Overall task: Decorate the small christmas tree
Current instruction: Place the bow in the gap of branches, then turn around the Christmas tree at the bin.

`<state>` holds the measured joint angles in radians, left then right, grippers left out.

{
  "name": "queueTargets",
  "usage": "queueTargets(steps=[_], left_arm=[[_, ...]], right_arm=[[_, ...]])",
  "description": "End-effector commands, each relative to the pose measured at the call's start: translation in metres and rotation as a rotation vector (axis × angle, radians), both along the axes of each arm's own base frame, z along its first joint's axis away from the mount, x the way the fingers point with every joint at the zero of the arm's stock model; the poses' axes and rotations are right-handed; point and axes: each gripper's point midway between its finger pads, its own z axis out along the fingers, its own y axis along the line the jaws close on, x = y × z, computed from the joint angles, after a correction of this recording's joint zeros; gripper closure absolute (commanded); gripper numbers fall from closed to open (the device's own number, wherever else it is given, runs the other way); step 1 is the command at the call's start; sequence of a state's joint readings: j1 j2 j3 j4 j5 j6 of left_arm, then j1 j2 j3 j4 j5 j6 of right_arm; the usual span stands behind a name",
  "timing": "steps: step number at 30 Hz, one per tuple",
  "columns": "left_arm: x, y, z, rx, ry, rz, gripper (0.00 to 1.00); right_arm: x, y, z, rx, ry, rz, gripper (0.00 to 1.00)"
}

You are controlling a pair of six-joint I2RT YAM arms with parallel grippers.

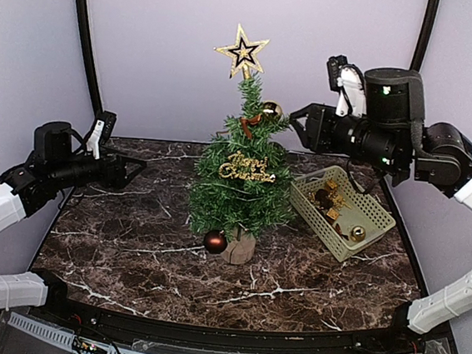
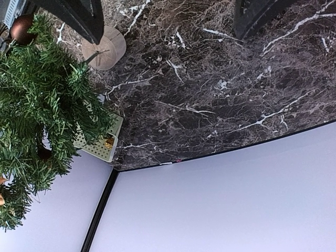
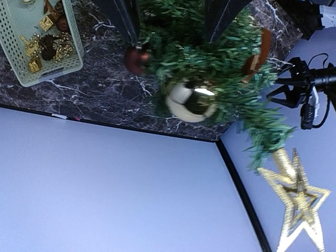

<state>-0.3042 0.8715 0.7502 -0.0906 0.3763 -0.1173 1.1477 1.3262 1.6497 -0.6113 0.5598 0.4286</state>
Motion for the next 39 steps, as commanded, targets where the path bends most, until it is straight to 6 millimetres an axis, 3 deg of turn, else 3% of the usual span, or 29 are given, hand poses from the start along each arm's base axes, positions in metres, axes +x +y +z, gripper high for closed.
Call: queueTargets(steps=[1, 3, 7, 12, 13, 14, 15, 16, 17, 18, 21, 22, 30, 32, 39], left_arm=[[0.001, -0.004, -0.001, -0.075, 0.014, 0.025, 0.13], [0.000, -0.008, -0.007, -0.133, 0.032, 0.036, 0.13], [-0.002, -0.015, -0.034, -0.221, 0.126, 0.067, 0.15], [-0.011, -0.029, -0.082, -0.276, 0.264, 0.083, 0.17], [-0.014, -0.037, -0.084, -0.307, 0.275, 0.074, 0.17], [-0.022, -0.045, -0.101, -0.316, 0.332, 0.064, 0.17], [-0.022, -0.050, -0.100, -0.343, 0.321, 0.055, 0.17], [-0.030, -0.058, -0.119, -0.334, 0.370, 0.039, 0.17], [-0.031, -0.062, -0.117, -0.377, 0.372, 0.036, 0.17], [-0.037, -0.067, -0.134, -0.375, 0.421, 0.040, 0.17], [-0.043, -0.081, -0.145, -0.395, 0.442, 0.021, 0.18], [-0.047, -0.086, -0.154, -0.383, 0.464, 0.016, 0.18], [-0.041, -0.126, -0.159, -0.437, 0.495, -0.090, 0.18], [-0.039, -0.132, -0.158, -0.471, 0.496, -0.094, 0.18], [-0.033, -0.156, -0.164, -0.519, 0.504, -0.135, 0.19]], right_arm=[[0.011, -0.039, 0.003, 0.128, 0.012, -0.059, 0.57], [0.019, -0.060, -0.008, 0.140, 0.024, -0.098, 0.57], [0.048, -0.104, -0.057, 0.142, 0.102, -0.196, 0.57], [0.061, -0.122, -0.126, 0.200, 0.245, -0.194, 0.57], [0.061, -0.120, -0.139, 0.213, 0.272, -0.185, 0.57], [0.060, -0.115, -0.152, 0.229, 0.299, -0.167, 0.57], [0.058, -0.109, -0.164, 0.253, 0.328, -0.147, 0.57], [0.055, -0.103, -0.179, 0.278, 0.365, -0.124, 0.56], [0.049, -0.098, -0.201, 0.295, 0.418, -0.101, 0.56], [0.044, -0.091, -0.213, 0.331, 0.453, -0.071, 0.55], [0.030, -0.079, -0.243, 0.386, 0.529, -0.037, 0.50], [0.028, -0.077, -0.248, 0.399, 0.538, -0.036, 0.49], [0.020, -0.041, -0.273, 0.377, 0.582, 0.011, 0.47], [0.020, -0.032, -0.280, 0.392, 0.588, 0.002, 0.41], [0.022, 0.010, -0.305, 0.461, 0.656, 0.071, 0.45]])
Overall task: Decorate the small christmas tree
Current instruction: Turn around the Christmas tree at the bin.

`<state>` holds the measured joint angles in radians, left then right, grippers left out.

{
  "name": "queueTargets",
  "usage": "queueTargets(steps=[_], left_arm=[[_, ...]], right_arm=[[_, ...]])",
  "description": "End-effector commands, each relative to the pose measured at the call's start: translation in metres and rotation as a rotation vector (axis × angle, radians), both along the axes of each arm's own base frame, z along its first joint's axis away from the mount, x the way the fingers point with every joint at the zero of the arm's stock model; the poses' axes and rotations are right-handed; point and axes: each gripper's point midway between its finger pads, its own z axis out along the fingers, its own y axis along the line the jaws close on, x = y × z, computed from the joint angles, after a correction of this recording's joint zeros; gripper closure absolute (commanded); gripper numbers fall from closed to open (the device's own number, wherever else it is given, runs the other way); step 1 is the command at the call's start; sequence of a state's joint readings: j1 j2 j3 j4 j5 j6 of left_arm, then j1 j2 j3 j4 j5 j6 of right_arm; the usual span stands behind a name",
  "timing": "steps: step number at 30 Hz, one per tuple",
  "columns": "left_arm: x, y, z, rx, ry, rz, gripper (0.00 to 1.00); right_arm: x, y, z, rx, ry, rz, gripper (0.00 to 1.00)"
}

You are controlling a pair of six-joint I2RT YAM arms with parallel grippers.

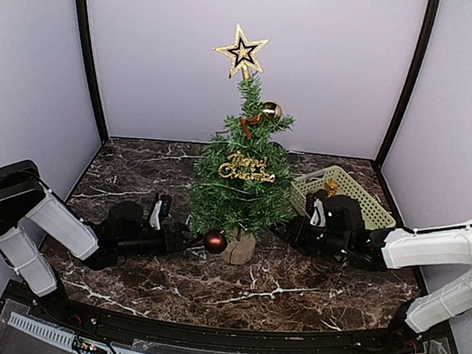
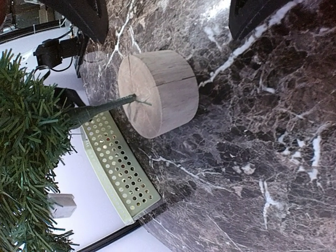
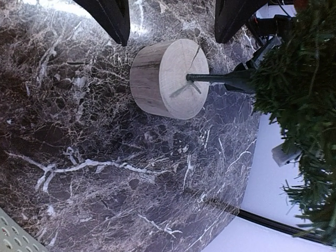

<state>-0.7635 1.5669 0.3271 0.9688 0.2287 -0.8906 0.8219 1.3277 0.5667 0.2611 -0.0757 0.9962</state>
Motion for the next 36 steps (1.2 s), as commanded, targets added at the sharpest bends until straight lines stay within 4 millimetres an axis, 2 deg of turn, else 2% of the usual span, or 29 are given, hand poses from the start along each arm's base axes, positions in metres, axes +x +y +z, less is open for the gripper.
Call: queueTargets(steps=[1, 9, 13, 19, 23, 27, 32, 36], left_arm=[[0.010, -0.024, 0.034, -0.134, -0.083, -0.028, 0.19], [0.023, -0.046, 0.028, -0.141, -0.082, -0.051, 0.20], [0.027, -0.057, 0.018, -0.135, -0.064, -0.068, 0.23], [0.030, -0.068, 0.009, -0.113, -0.056, -0.093, 0.33], [0.028, -0.074, 0.004, -0.090, -0.056, -0.112, 0.46], [0.023, -0.080, -0.001, -0.070, -0.050, -0.134, 0.54], [0.017, -0.085, -0.008, -0.053, -0.038, -0.149, 0.59], [0.009, -0.090, -0.013, -0.052, -0.027, -0.168, 0.61]], right_arm=[[0.007, 0.029, 0.006, 0.105, -0.019, 0.019, 0.45], [0.007, 0.054, -0.021, 0.122, 0.035, 0.074, 0.45], [0.008, 0.060, -0.028, 0.131, 0.041, 0.087, 0.49], [0.011, 0.073, -0.039, 0.126, 0.033, 0.126, 0.58], [0.016, 0.078, -0.043, 0.102, 0.014, 0.148, 0.64], [0.022, 0.082, -0.047, 0.095, -0.001, 0.155, 0.67], [0.031, 0.082, -0.049, 0.095, -0.020, 0.156, 0.68], [0.036, 0.089, -0.052, 0.093, -0.030, 0.188, 0.68]])
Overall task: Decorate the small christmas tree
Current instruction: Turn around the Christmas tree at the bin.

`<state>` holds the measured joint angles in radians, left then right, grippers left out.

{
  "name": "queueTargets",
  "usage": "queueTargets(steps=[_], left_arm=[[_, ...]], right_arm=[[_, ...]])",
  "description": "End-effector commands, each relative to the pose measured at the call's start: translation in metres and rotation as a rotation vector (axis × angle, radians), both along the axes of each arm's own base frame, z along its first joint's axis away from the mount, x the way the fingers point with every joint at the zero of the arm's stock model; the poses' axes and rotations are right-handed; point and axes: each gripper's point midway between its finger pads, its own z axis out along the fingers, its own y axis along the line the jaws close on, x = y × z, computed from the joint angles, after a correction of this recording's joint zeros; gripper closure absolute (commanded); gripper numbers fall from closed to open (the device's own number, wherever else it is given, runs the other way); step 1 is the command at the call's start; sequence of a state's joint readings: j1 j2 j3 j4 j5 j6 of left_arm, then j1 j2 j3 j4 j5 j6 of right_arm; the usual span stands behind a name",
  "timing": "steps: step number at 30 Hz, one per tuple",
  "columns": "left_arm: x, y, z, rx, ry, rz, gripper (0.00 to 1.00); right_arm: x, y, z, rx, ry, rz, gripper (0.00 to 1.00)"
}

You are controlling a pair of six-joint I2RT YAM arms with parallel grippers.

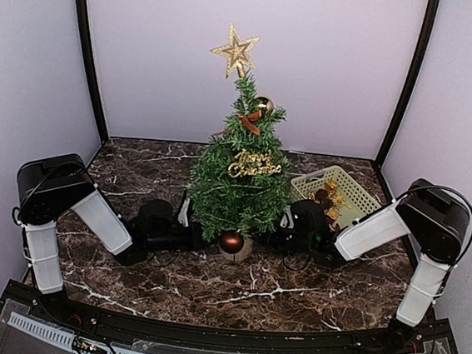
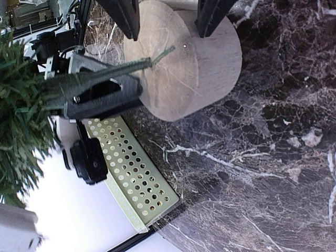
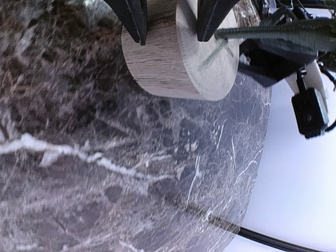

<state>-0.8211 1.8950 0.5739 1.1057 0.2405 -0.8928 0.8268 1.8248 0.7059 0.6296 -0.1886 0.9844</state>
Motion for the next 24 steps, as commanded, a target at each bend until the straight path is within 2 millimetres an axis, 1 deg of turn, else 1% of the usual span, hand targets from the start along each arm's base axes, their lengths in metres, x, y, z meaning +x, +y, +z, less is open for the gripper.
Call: queueTargets(steps=[1, 10, 17, 20, 23, 24], left_arm=[[-0.021, -0.023, -0.001, -0.011, 0.007, -0.101, 0.61], [-0.031, -0.033, -0.001, -0.019, 0.008, -0.126, 0.63], [-0.032, -0.039, 0.000, -0.022, 0.001, -0.141, 0.63], [-0.032, -0.038, 0.001, -0.022, -0.001, -0.138, 0.64], [-0.030, -0.032, 0.004, -0.018, -0.015, -0.112, 0.63], [-0.032, -0.028, 0.002, -0.005, -0.016, -0.106, 0.61]], right_arm=[[0.004, 0.025, 0.013, 0.057, -0.058, 0.084, 0.68], [0.014, 0.033, 0.008, 0.039, -0.093, 0.121, 0.68], [0.018, 0.040, 0.009, 0.055, -0.126, 0.169, 0.68], [0.022, 0.036, 0.010, 0.051, -0.136, 0.163, 0.68], [0.028, 0.024, 0.013, 0.042, -0.144, 0.135, 0.66], [0.030, 0.019, 0.015, 0.040, -0.150, 0.126, 0.65]])
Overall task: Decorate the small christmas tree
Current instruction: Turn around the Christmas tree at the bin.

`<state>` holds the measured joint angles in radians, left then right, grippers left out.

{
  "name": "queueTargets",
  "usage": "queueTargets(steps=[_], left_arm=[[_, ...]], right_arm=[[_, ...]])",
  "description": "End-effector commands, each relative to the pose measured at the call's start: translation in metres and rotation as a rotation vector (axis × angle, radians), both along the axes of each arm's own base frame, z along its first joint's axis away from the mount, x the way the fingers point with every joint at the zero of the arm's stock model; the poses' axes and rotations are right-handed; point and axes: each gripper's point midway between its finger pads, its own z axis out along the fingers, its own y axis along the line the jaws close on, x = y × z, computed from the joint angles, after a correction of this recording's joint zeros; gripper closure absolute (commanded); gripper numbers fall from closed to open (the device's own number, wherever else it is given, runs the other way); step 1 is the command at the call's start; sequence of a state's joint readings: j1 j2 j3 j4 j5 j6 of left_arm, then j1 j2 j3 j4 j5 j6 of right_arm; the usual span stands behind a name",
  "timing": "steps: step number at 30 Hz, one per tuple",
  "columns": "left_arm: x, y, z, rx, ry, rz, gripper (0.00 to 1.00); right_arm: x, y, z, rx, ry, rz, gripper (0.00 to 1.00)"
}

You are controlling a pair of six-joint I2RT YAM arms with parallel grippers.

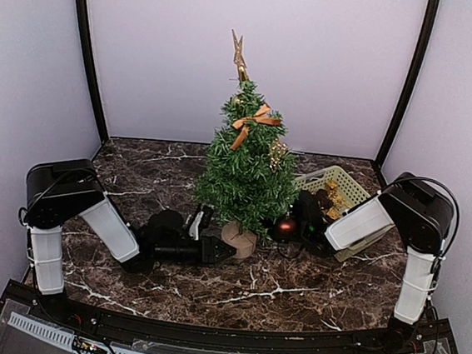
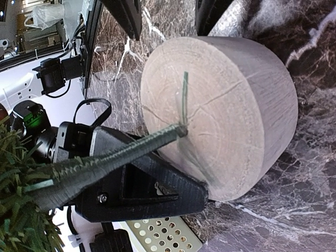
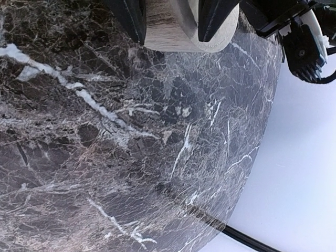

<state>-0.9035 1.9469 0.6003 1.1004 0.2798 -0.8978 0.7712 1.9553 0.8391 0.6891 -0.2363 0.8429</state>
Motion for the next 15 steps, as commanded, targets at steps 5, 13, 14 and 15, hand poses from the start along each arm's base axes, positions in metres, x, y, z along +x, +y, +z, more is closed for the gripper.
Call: queueTargets(steps=[5, 13, 14, 15], left_arm=[[0.006, 0.021, 0.034, 0.043, -0.127, 0.076, 0.51], [0.010, 0.078, 0.034, 0.184, -0.106, 0.184, 0.41], [0.010, 0.082, 0.038, 0.182, -0.109, 0.189, 0.40], [0.010, 0.089, 0.035, 0.208, -0.098, 0.195, 0.40]], right_arm=[[-0.008, -0.021, 0.026, -0.021, -0.069, 0.054, 0.57], [-0.003, -0.076, 0.042, -0.183, -0.093, -0.061, 0.45], [-0.003, -0.084, 0.043, -0.207, -0.090, -0.080, 0.45], [-0.003, -0.094, 0.045, -0.228, -0.090, -0.107, 0.44]])
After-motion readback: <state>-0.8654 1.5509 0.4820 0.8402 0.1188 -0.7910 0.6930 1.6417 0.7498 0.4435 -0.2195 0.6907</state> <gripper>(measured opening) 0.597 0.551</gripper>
